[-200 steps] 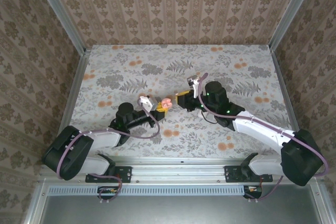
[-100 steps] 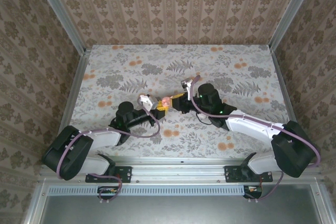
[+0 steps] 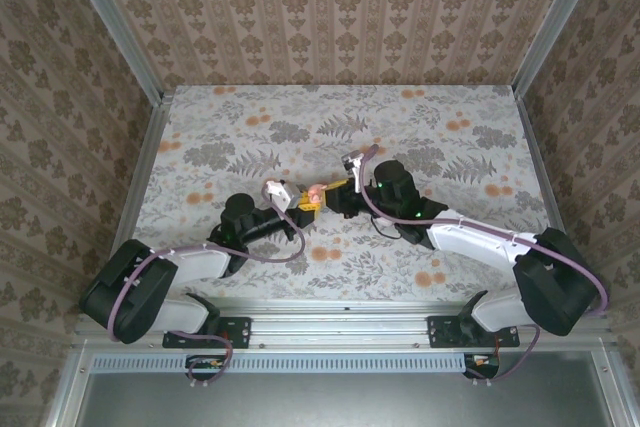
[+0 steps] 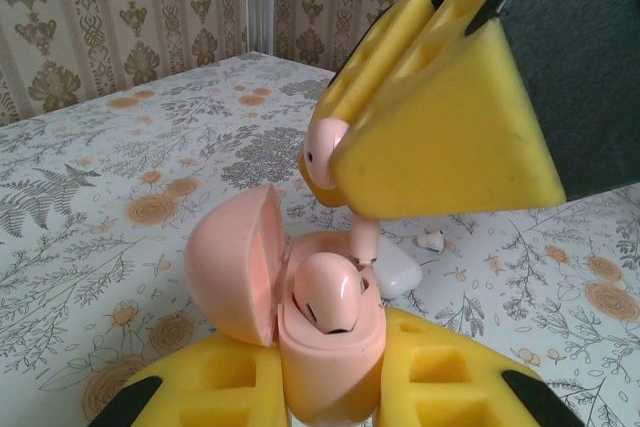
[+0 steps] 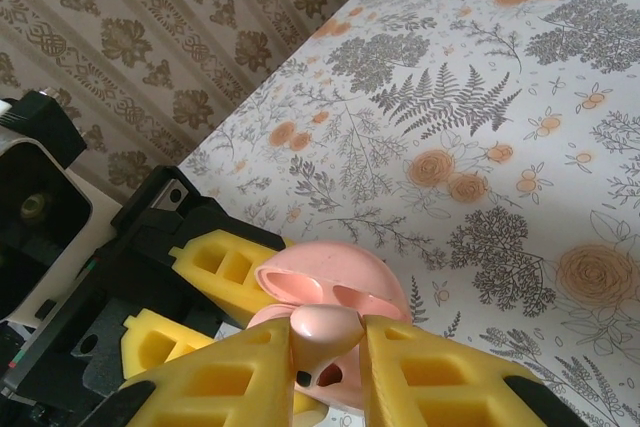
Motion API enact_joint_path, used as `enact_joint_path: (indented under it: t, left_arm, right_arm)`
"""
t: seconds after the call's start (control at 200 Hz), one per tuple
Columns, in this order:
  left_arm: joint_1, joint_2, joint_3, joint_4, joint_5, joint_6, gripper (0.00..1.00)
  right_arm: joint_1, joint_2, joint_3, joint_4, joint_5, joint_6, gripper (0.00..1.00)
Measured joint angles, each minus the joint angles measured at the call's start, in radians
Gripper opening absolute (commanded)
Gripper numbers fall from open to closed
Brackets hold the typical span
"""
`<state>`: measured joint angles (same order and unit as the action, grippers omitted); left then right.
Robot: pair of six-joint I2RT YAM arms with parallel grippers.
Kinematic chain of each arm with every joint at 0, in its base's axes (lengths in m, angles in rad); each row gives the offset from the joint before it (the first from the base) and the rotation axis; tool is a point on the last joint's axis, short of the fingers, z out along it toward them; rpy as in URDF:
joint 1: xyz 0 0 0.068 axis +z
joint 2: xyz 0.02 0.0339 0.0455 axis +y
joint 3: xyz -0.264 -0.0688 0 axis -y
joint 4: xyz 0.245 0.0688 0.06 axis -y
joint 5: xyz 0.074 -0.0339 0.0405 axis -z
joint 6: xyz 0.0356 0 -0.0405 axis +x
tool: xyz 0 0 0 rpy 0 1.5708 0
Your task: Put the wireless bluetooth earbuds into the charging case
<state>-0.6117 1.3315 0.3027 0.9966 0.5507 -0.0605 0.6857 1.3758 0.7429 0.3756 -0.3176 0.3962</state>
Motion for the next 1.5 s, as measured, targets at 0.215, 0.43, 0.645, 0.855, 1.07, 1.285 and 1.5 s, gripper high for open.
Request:
enact_joint_path:
  t: [0.215, 0.43, 0.645, 0.855, 1.07, 1.285, 1.5]
  left_arm:
    - [0.000, 0.000, 0.000, 0.003, 0.000, 0.000, 0.06]
    - [0.000, 0.000, 0.000, 0.007, 0.000, 0.000, 0.06]
    - [0.000, 0.005, 0.000, 0.015, 0.000, 0.000, 0.06]
    - [0.000, 0.005, 0.000, 0.013, 0.000, 0.000, 0.06]
    - [0.000, 0.005, 0.000, 0.012, 0.000, 0.000, 0.06]
    - [-0.001, 0.005, 0.000, 0.013, 0.000, 0.000, 0.06]
    - [-0.002, 0.005, 0.000, 0.014, -0.001, 0.000, 0.06]
  right_arm:
    - [0.000, 0.000, 0.000, -0.007, 0.015, -0.001, 0.23]
    - [0.001, 0.000, 0.000, -0.006, 0.023, -0.001, 0.23]
    - [0.001, 0.000, 0.000, -0.006, 0.023, -0.001, 0.23]
    - [0.005, 0.014, 0.002, 0.004, 0.024, -0.001, 0.23]
    - [0.007, 0.017, 0.004, 0.007, 0.026, -0.001, 0.23]
    - [0.017, 0.017, 0.006, 0.006, 0.033, -0.002, 0.23]
    - [0.042, 0.017, 0.030, -0.028, 0.077, -0.027, 0.21]
